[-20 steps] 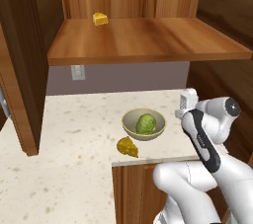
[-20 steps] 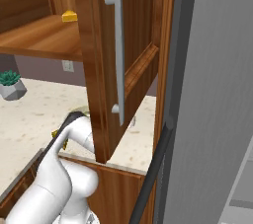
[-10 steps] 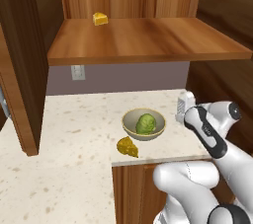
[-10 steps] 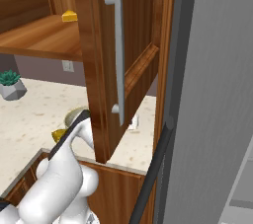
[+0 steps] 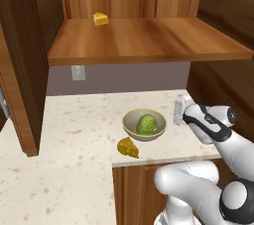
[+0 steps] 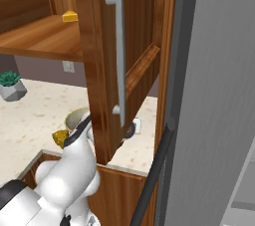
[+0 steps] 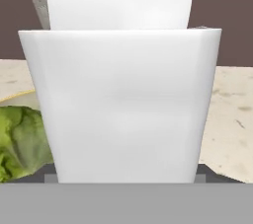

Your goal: Pick the cheese from the fridge and the cheese grater from the cabinet and place them next to the salad bowl.

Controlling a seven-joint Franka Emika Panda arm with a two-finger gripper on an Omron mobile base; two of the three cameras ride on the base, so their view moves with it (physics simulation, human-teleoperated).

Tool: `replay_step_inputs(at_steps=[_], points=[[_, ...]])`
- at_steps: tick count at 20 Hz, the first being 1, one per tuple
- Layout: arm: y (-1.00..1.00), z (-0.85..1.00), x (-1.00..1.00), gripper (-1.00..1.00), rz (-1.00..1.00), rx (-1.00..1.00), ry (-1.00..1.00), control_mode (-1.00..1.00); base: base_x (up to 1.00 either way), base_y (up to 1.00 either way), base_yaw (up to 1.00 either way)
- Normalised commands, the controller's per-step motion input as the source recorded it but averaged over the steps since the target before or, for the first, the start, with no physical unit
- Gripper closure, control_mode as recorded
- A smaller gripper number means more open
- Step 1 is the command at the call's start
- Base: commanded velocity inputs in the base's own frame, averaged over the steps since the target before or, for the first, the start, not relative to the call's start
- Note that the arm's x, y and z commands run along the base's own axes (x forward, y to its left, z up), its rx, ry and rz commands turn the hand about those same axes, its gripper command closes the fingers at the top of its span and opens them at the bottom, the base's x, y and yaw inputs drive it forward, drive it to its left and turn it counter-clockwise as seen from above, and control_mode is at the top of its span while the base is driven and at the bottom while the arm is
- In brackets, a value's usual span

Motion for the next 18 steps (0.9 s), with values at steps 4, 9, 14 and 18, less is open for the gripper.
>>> replay_step_inputs(at_steps=[4, 9, 14, 18], points=[[0.03, -0.24, 0.27, 1.00, 0.04, 0.02, 0.00, -1.00, 0.00, 0.00, 0.00], [0.00, -0.27, 0.26, 1.00, 0.04, 0.02, 0.00, -1.00, 0.00, 0.00, 0.00], [0.00, -0.28, 0.19, 1.00, 0.04, 0.02, -0.01, -1.00, 0.00, 0.00, 0.00], [0.03, -0.27, 0.18, 1.00, 0.01, 0.01, -0.02, -1.00, 0.00, 0.00, 0.00]])
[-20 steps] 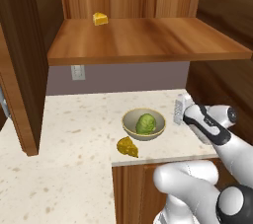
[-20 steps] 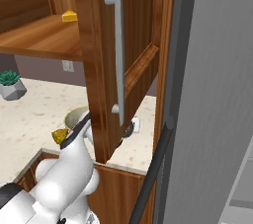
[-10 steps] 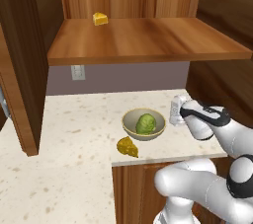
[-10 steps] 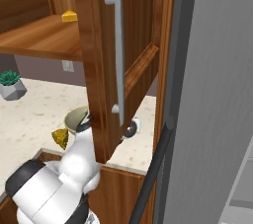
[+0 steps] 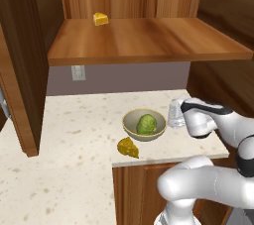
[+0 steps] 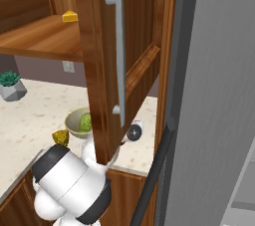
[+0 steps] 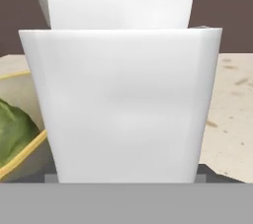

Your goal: Pick the cheese from the fridge and the cheese grater from the cabinet and place them next to the salad bowl.

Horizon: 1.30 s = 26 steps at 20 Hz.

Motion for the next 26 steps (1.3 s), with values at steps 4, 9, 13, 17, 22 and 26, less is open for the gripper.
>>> replay_step_inputs(at_steps=[4, 9, 13, 17, 22, 26], points=[[0.03, -0.21, 0.24, 1.00, 0.00, 0.01, -0.01, -1.00, 0.00, 0.00, 0.00], [0.05, -0.20, 0.25, 1.00, 0.00, 0.00, 0.00, -1.00, 0.00, 0.00, 0.00], [0.03, -0.25, 0.27, 1.00, 0.00, 0.00, -0.02, -1.00, 0.00, 0.00, 0.00], [0.00, -0.30, 0.09, 1.00, 0.02, 0.00, 0.00, -1.00, 0.00, 0.00, 0.00], [0.05, -0.37, 0.00, 1.00, 0.03, 0.00, -0.03, -1.00, 0.00, 0.00, 0.00], [0.11, -0.29, 0.02, 1.00, 0.02, 0.00, -0.06, -1.00, 0.00, 0.00, 0.00]])
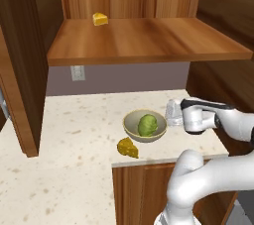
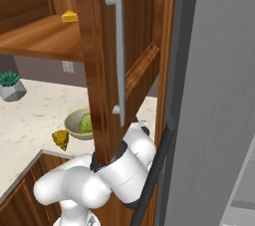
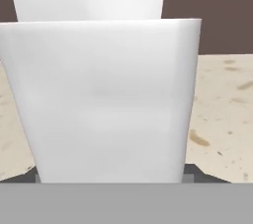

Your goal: Pick the cheese from the fridge and the cheese grater from the cabinet and place them next to the salad bowl.

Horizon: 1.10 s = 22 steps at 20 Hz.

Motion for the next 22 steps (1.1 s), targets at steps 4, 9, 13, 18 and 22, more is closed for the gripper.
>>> replay_step_inputs(at_steps=[4, 9, 13, 18, 22], points=[[0.12, -0.25, 0.02, -1.00, 0.01, 0.00, -0.05, -1.00, 0.00, 0.00, 0.00], [0.05, -0.05, -0.06, -1.00, 0.00, 0.00, 0.00, -1.00, 0.00, 0.00, 0.00], [-0.01, -0.02, -0.13, -1.00, 0.00, 0.00, 0.00, -1.00, 0.00, 0.00, 0.00], [-0.04, 0.01, -0.16, -1.00, 0.00, 0.00, 0.00, -1.00, 0.00, 0.00, 0.00], [-0.07, 0.13, -0.18, -1.00, 0.00, 0.00, 0.00, -1.00, 0.00, 0.00, 0.00]])
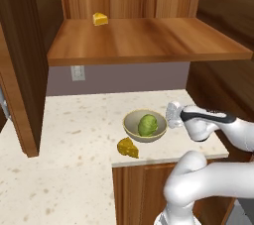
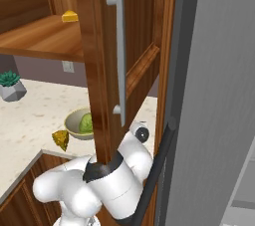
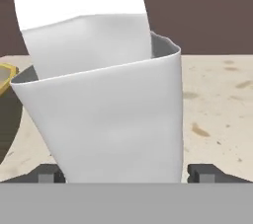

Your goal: Pick the cheese from the fridge and the cheese grater from the cabinet and place them next to the salad bowl.

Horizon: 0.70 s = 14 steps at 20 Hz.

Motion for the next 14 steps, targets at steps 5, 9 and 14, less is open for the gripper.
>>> replay_step_inputs(at_steps=[5, 9, 14], points=[[-0.09, 0.20, -0.21, -1.00, 0.00, 0.00, 0.00, -1.00, 0.00, 0.00, 0.00], [-0.03, 0.23, -0.31, -1.00, -0.02, 0.00, 0.01, -1.00, 0.00, 0.00, 0.00], [0.00, 0.29, -0.38, -1.00, -0.06, 0.00, 0.10, -1.00, 0.00, 0.00, 0.00]])
